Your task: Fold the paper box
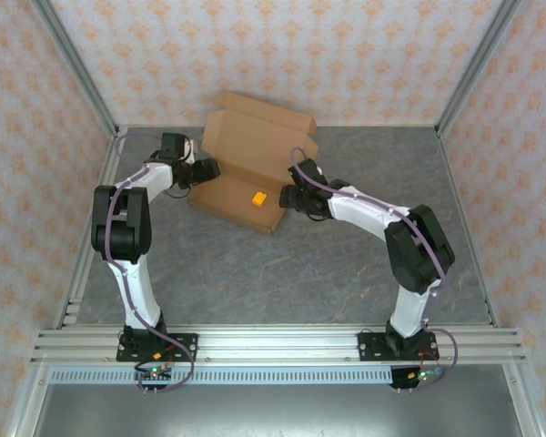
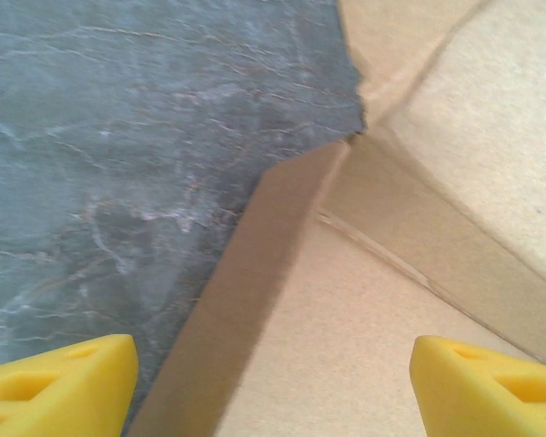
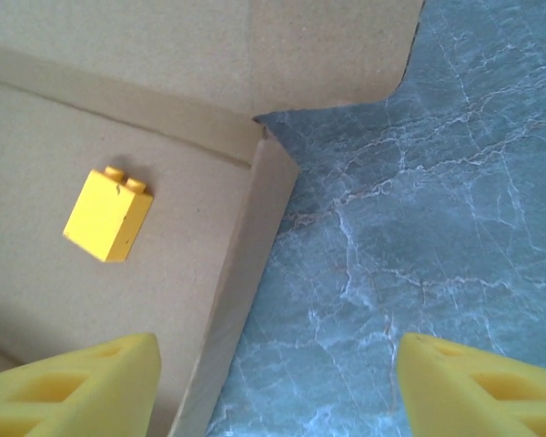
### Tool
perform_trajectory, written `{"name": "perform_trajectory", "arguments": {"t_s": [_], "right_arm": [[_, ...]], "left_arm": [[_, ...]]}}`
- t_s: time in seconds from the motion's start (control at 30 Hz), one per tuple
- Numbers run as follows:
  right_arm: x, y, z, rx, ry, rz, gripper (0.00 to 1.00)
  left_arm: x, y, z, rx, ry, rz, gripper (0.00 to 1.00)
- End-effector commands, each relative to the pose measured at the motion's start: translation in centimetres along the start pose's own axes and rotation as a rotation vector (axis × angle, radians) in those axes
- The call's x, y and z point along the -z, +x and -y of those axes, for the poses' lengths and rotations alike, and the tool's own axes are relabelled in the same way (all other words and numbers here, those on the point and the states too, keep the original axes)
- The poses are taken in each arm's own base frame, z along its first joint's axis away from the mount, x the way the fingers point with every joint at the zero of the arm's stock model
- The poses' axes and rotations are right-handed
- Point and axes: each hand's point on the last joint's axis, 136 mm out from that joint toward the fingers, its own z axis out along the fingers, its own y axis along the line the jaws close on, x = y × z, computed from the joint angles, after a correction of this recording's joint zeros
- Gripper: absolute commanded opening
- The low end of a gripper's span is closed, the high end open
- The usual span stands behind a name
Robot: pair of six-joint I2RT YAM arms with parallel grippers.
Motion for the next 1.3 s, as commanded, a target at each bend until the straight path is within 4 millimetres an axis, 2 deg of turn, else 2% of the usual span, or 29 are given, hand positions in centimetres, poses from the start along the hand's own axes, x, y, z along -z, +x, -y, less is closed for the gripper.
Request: {"name": "perform_trajectory", "arguments": {"t_s": [0.0,0.17,0.3,0.33,0.37,0.57,0.7,0.83,1.03,1.27], "right_arm": [[-1.4,-1.4,-0.2,-0.057,-0.011,0.012,0.67],[-3.2,-0.5,-0.4,-0.058,-0.019,-0.031,0.64],[-3.2,-0.5,0.2,-0.054,0.007,-0.026,0.59],[-3.2,-0.4,0.5,-0.050,0.022,-0.027,0.58],[-3.2,-0.4,0.8,-0.046,0.034,-0.026,0.56],[-3.1,0.2,2.4,-0.004,0.105,-0.034,0.45],[-2.6,0.6,3.6,0.028,0.150,-0.029,0.35],[-2.2,1.3,4.5,0.053,0.177,-0.039,0.31],[-1.4,2.3,5.8,0.083,0.218,-0.059,0.29],[0.6,3.8,7.4,0.095,0.241,-0.074,0.29]], "left_arm": [[0.4,0.3,0.3,0.007,-0.009,0.019,0.78],[0.9,1.4,1.2,-0.013,-0.015,0.021,0.77],[1.2,2.7,1.6,-0.022,-0.023,0.016,0.76],[2.2,2.3,2.3,-0.032,-0.010,0.040,0.76],[2.5,2.5,2.5,-0.031,-0.008,0.044,0.76],[3.1,4.3,3.5,-0.051,-0.008,0.039,0.76],[3.7,5.4,4.0,-0.074,-0.014,0.032,0.76],[3.7,6.6,4.5,-0.096,-0.017,0.013,0.76],[4.0,8.2,4.7,-0.121,-0.030,-0.004,0.76],[5.3,10.2,4.5,-0.119,-0.031,-0.017,0.76]]}}
